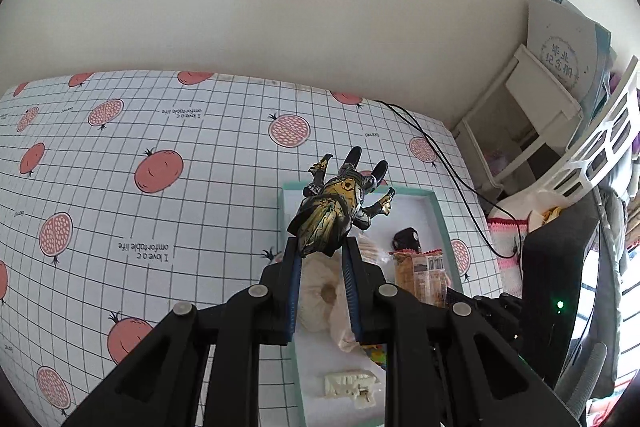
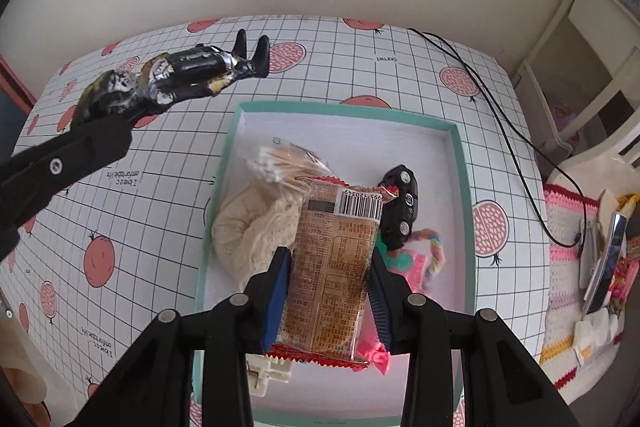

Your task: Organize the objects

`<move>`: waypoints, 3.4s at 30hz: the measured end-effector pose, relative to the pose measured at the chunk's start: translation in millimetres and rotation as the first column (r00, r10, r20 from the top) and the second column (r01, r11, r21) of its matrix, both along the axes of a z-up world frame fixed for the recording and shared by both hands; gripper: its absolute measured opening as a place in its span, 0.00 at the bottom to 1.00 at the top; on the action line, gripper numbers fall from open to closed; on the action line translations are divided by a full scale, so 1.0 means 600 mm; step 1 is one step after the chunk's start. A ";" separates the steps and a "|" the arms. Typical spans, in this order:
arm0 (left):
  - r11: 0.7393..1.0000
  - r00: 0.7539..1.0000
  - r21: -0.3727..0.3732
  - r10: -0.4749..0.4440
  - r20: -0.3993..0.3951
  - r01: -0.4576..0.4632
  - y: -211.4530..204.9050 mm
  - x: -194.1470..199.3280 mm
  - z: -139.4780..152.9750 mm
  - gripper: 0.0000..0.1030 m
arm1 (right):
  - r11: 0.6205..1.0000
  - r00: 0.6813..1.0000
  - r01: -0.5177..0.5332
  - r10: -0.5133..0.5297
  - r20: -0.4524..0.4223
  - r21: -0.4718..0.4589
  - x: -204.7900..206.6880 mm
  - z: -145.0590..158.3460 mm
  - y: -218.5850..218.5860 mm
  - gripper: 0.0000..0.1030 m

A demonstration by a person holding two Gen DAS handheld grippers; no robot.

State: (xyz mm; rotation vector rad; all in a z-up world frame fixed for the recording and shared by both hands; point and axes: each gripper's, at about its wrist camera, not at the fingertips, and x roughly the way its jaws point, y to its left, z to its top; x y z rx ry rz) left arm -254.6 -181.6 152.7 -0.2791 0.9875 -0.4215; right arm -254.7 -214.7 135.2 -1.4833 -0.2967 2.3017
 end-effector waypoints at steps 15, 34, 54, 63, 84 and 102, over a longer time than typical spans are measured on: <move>0.996 0.992 0.074 -0.048 -0.116 0.056 -0.057 -0.094 -0.082 0.21 | 0.998 0.994 0.061 -0.061 0.091 0.000 0.099 -0.040 0.044 0.39; 0.989 0.980 0.121 -0.066 -0.189 0.090 -0.079 -0.133 -0.145 0.21 | 0.996 0.990 0.081 -0.076 0.120 -0.037 0.115 -0.080 0.063 0.38; 0.994 0.988 0.097 -0.037 -0.151 0.052 -0.043 -0.149 -0.128 0.28 | 0.998 0.994 0.058 -0.056 0.096 -0.012 0.120 -0.082 0.040 0.40; 0.987 0.994 0.160 0.049 -0.098 -0.033 -0.022 -0.144 -0.126 0.43 | 0.999 0.996 0.040 -0.040 0.082 -0.001 0.121 -0.088 0.035 0.57; 0.959 0.984 0.231 0.175 -0.014 -0.167 0.034 -0.158 -0.150 0.95 | 1.000 1.000 0.009 -0.008 0.012 -0.018 0.137 -0.088 0.018 1.00; 0.957 0.988 0.245 0.153 0.026 -0.154 0.048 -0.233 -0.178 0.95 | 0.999 0.998 0.025 -0.026 -0.054 -0.031 0.217 -0.085 0.027 1.00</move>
